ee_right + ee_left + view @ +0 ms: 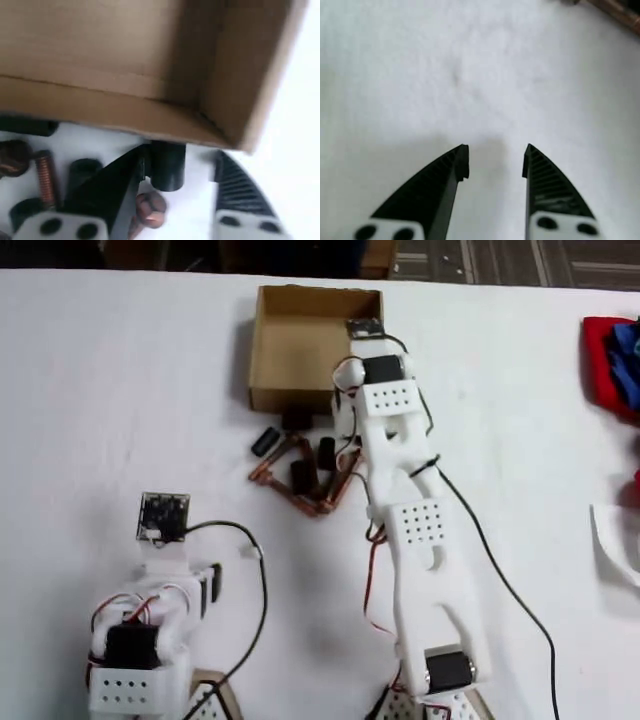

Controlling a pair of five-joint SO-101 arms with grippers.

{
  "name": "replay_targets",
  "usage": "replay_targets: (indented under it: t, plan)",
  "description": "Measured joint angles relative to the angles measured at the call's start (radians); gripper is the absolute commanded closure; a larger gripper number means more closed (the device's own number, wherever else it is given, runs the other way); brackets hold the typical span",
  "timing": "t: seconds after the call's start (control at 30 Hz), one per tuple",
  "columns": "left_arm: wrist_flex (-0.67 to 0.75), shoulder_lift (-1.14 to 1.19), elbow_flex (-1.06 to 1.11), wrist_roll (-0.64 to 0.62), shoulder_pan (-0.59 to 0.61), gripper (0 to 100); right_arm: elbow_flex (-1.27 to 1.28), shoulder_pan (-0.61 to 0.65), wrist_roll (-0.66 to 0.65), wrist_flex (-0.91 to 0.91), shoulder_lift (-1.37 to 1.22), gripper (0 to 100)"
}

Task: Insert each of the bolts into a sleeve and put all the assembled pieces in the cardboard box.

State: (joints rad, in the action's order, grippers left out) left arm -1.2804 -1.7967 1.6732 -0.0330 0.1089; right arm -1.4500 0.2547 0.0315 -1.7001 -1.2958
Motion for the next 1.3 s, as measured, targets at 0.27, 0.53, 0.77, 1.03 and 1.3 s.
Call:
replay_targets:
  t: [0.27, 0.53, 0.77, 1.03, 1.3]
  plan:
    - [0.000, 0.000, 0.000, 0.000, 0.002, 80, -0.021, 0.003, -0.017, -0.044, 0.000, 97.8]
    - [0.000, 0.000, 0.000, 0.000, 0.002, 80, 0.043, 0.006, -0.020, -0.046, 0.264, 97.8]
    - [0.000, 0.000, 0.000, 0.000, 0.000, 80, 0.580, 0.035, -0.021, -0.046, 0.882, 97.8]
    - [0.000, 0.000, 0.000, 0.000, 0.000, 80, 1.323, 0.060, -0.264, 0.095, 1.657, 97.8]
    - [0.000, 0.000, 0.000, 0.000, 0.000, 80, 2.018, -0.025, -0.302, 0.377, 1.958, 97.8]
